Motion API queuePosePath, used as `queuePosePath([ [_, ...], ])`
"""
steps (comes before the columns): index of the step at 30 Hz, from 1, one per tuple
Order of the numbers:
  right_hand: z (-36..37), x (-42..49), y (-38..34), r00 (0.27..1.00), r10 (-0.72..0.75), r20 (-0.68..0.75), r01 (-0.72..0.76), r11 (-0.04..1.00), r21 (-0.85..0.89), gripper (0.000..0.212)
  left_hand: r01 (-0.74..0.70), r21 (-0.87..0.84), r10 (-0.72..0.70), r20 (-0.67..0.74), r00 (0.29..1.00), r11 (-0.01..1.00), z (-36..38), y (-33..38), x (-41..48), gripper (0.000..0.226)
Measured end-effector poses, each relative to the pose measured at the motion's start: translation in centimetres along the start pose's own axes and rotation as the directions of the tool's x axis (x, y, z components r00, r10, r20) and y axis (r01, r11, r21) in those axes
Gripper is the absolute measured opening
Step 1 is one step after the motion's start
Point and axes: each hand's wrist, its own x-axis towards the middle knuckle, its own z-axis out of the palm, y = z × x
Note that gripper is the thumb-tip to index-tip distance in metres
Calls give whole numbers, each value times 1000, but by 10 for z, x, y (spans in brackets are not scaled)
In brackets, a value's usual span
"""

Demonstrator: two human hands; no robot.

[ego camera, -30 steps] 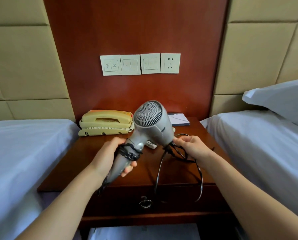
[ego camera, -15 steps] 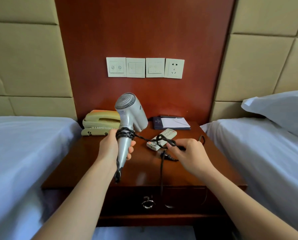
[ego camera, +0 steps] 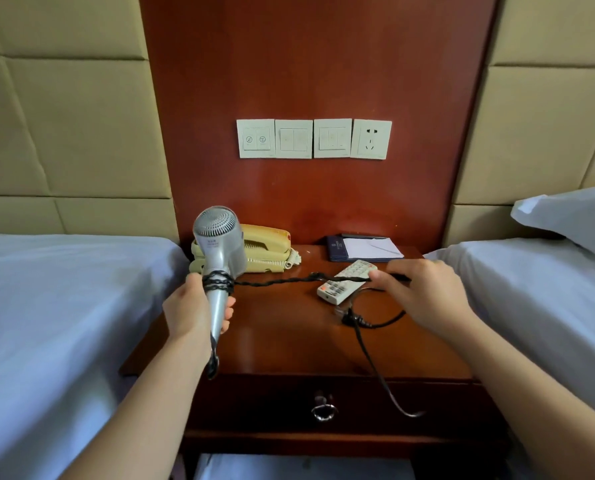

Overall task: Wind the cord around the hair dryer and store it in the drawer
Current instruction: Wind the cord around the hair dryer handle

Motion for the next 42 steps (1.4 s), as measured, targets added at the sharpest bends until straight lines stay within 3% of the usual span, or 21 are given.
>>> queuePosePath([
  [2, 3, 4, 6, 997, 39, -62, -47, 991, -127, 41, -55, 48, 55, 6, 998, 997, -5, 1, -4, 35],
  [7, 17, 15, 23, 983, 69, -171, -109, 966, -235, 39, -154, 92, 150, 55, 987, 984, -15, 6, -8, 29],
  [18, 52, 19, 17, 973, 213, -93, -232, 915, -330, 45, -144, 97, 151, -64, 987, 985, -48, 12, 9, 30],
  [26, 74, 11, 9, 985, 172, -9, -155, 864, -479, 35, -170, 188, 153, 102, 983, 968, -33, 7, -11, 24],
  [31, 83, 9, -1, 988, 153, 31, -115, 848, -517, 12, -239, 151, 212, 179, 961, 959, -16, 9, -21, 24],
  [33, 81, 15, -17, 997, 71, 25, -48, 851, -523, 22, -253, 137, 227, 182, 957, 958, -12, 7, -22, 24],
  [35, 82, 18, -39, 993, -17, 115, 65, 902, -427, 34, -269, 123, 244, 184, 952, 955, -10, 7, -23, 24],
  [37, 82, 19, -63, 984, -108, 145, 137, 969, -205, 44, -271, 105, 250, 183, 951, 957, -7, 6, -23, 24],
  [39, 81, 19, -87, 988, -107, 109, 92, 987, 128, 49, -263, 85, 245, 180, 953, 961, -5, 6, -24, 25],
  [42, 85, 16, -112, 992, 6, 122, -63, 881, 468, 42, -254, 69, 239, 181, 954, 965, -4, 4, -26, 24],
])
